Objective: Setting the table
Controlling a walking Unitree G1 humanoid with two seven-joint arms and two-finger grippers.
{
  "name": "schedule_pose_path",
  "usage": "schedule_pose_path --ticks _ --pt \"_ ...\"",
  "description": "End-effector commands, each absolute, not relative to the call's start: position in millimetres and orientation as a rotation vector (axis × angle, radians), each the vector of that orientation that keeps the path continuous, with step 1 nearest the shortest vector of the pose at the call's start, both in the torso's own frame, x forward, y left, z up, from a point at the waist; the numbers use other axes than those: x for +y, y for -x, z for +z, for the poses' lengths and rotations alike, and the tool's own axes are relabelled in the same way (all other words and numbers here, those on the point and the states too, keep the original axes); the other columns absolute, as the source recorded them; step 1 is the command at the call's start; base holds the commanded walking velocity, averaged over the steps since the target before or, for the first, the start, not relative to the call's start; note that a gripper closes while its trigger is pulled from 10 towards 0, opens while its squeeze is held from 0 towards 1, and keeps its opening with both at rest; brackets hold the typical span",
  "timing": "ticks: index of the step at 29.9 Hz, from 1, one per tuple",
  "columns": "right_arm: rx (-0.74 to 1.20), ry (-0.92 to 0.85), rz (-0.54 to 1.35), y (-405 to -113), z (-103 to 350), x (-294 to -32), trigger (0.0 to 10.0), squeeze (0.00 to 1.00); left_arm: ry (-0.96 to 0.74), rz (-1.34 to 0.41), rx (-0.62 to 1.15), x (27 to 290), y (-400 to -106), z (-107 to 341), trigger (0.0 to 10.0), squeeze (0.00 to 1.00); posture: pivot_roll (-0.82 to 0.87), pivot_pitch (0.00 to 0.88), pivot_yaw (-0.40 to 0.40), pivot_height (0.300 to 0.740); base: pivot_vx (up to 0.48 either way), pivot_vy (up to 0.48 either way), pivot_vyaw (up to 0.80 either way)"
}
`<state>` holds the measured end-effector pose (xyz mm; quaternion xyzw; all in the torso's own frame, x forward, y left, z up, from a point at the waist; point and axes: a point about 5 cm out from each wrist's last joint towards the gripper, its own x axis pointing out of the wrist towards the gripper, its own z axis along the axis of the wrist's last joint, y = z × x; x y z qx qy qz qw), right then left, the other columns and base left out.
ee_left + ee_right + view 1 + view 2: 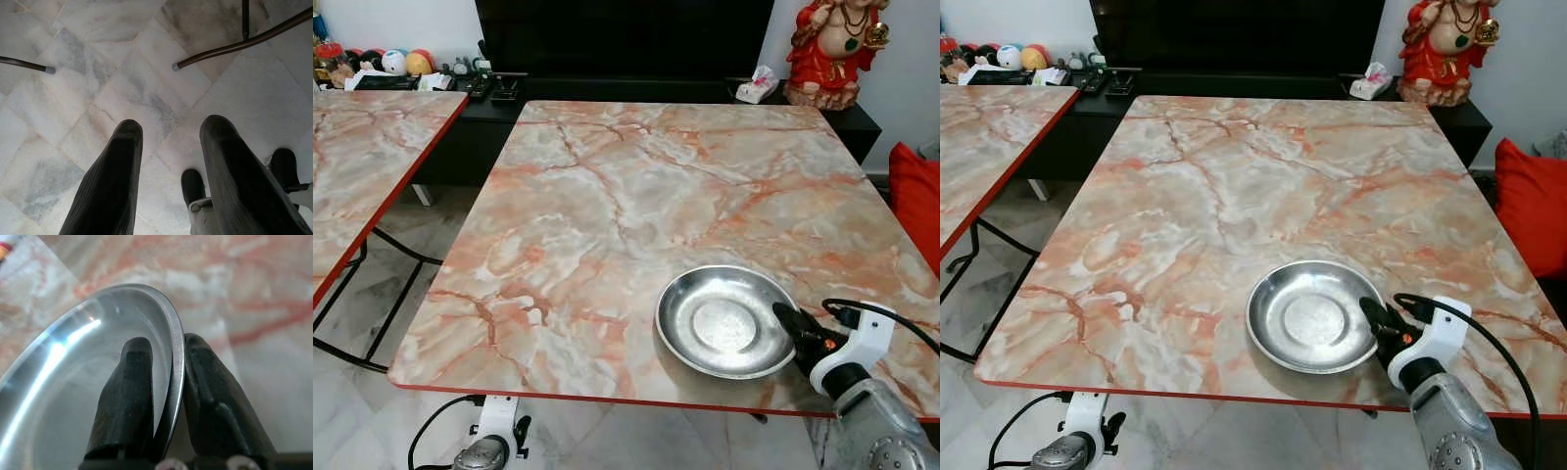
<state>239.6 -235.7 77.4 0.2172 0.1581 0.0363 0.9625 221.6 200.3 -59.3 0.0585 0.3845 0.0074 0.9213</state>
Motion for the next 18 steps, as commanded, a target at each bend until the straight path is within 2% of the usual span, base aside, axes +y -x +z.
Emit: schedule_pose_path --ticks 1,3,4,5,6,15,16,17,18 --pt "0.361 -0.429 0.064 -234.9 68.0 -235.8 10.0 0.0 -0.125 0.007 0.805 200.5 -219.5 -60.9 10.0 0.0 -0.04 0.042 0.01 0.74 0.0 0.0 0.0" --pt "0.363 -0.422 0.068 -233.8 66.9 -235.6 10.0 0.0 -0.126 0.009 0.806 200.9 -219.4 -60.9 10.0 0.0 -0.04 0.043 0.011 0.74 0.0 0.0 0.0" --pt "0.367 -0.415 0.067 -233.4 66.1 -235.9 10.0 0.75 -0.126 0.009 0.807 200.9 -219.2 -61.0 10.0 0.0 -0.05 0.044 0.01 0.74 0.0 0.0 0.0" --pt "0.369 -0.408 0.068 -233.2 65.5 -236.2 10.0 0.75 -0.127 0.009 0.807 200.9 -219.1 -61.1 10.0 0.0 -0.05 0.044 0.01 0.74 0.0 0.0 0.0" --pt "0.377 -0.395 0.059 -233.3 63.9 -237.5 10.0 1.0 -0.127 0.01 0.808 200.9 -218.9 -61.2 10.0 0.0 -0.04 0.044 0.01 0.74 0.0 0.0 0.0" --pt "0.357 -0.366 0.069 -239.0 67.6 -236.7 10.0 0.96 -0.123 0.013 0.807 200.3 -218.8 -61.4 10.0 0.0 -0.04 0.047 0.008 0.74 0.0 0.0 0.0" --pt "0.332 -0.378 0.07 -240.3 71.4 -236.3 10.0 0.2 -0.123 0.013 0.807 200.3 -218.9 -61.3 10.0 0.0 -0.04 0.047 0.009 0.74 0.0 0.0 0.0" --pt "0.307 -0.373 0.072 -241.5 75.3 -236.7 10.0 0.0 -0.122 0.014 0.807 200.4 -218.9 -61.3 10.0 0.0 -0.04 0.047 0.009 0.74 0.0 0.0 0.0" --pt "0.291 -0.368 0.072 -242.2 77.9 -237.1 10.0 0.0 -0.122 0.014 0.807 200.4 -218.9 -61.3 10.0 0.0 -0.04 0.047 0.009 0.74 0.0 0.0 0.0"
